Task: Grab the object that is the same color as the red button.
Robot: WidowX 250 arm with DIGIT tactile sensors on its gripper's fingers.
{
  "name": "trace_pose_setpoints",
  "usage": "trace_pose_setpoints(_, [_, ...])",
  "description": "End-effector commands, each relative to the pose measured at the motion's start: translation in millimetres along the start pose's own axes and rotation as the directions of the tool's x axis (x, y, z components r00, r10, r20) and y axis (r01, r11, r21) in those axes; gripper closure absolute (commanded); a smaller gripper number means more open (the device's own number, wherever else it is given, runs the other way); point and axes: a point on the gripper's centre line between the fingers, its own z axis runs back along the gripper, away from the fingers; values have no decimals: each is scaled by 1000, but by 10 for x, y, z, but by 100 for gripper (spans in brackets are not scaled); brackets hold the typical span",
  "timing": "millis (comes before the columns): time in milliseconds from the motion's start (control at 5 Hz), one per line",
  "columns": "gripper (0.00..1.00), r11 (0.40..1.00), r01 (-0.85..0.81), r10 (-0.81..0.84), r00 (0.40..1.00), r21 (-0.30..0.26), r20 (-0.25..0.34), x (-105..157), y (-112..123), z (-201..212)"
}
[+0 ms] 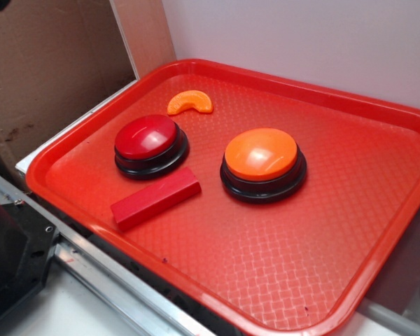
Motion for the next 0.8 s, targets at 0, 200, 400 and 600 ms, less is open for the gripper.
trace_pose_setpoints(0, [0, 1000, 0, 0, 1000, 0, 0, 0, 0, 0])
trace_pose_setpoints(200, [0, 1000, 14, -14, 1000, -5, 13, 24, -21, -57])
trace_pose_setpoints(400, [0, 1000, 22, -22, 999, 13, 25, 65, -32, -164])
trace_pose_setpoints(600, [0, 1000, 20, -21, 999, 23, 42, 80, -46, -329])
